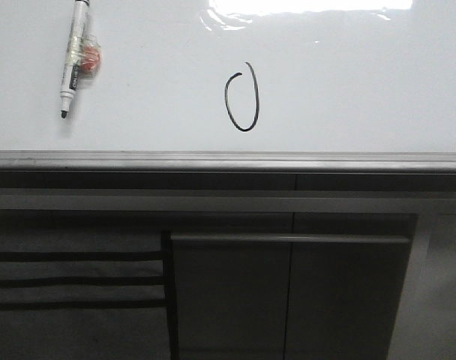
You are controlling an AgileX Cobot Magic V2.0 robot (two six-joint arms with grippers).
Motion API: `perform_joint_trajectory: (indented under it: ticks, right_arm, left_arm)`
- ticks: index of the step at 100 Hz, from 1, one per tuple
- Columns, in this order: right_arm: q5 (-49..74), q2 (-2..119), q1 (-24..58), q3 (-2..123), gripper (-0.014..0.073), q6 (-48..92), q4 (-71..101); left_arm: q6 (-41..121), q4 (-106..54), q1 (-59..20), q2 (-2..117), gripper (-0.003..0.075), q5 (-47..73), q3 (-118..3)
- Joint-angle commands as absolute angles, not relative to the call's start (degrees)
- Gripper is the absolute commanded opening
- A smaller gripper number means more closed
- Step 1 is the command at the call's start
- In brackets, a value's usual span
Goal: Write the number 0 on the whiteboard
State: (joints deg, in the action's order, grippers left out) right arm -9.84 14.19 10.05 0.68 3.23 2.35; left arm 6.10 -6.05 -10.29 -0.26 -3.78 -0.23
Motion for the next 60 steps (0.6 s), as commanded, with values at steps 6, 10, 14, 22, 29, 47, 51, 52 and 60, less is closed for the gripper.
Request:
perform_joint_trajectory:
  ticks: [6,10,14,22,29,47,51,52,60]
  right_arm:
    - [-12.63,5.98,4.77,-1.30,-0.0073,2.80,2.50]
    - [-8.16,3.13,3.86,-0.83,-0.0073,2.80,2.50]
    - [-6.46,1.11,3.15,-0.83,-0.0073,2.80,2.50]
    - [-5.14,-1.72,3.04,-1.24,-0.0073,2.80,2.50]
    - [-4.21,-1.34,3.04,-1.24,-0.0073,2.71,2.80]
    - [-2.61,-1.58,3.04,-1.24,-0.0073,2.21,8.27]
    - [-2.61,-1.58,3.04,-1.24,-0.0073,2.21,8.67]
    - [-2.61,-1.58,3.04,-1.24,-0.0073,2.21,8.67]
    - [-2.61,-1.58,3.01,-1.24,-0.0073,2.44,8.18]
  left_arm:
    - [5.46,-6.07,-10.32,-1.71,-0.0020,-7.71,1.12]
    - [5.46,-6.07,-10.32,-1.71,-0.0020,-7.71,1.12]
    - [5.46,-6.07,-10.32,-1.71,-0.0020,-7.71,1.12]
    - [5.46,-6.07,-10.32,-1.71,-0.0020,-7.71,1.12]
    - [5.46,-6.07,-10.32,-1.59,-0.0020,-7.71,1.12]
    - [5.46,-6.07,-10.32,-1.59,-0.0020,-7.71,1.12]
    - [5.46,-6.07,-10.32,-1.59,-0.0020,-7.71,1.12]
    - [5.46,-6.07,-10.32,-1.59,-0.0020,-7.71,1.12]
    - [5.46,-6.07,-10.32,-1.59,-0.0020,-7.71,1.12]
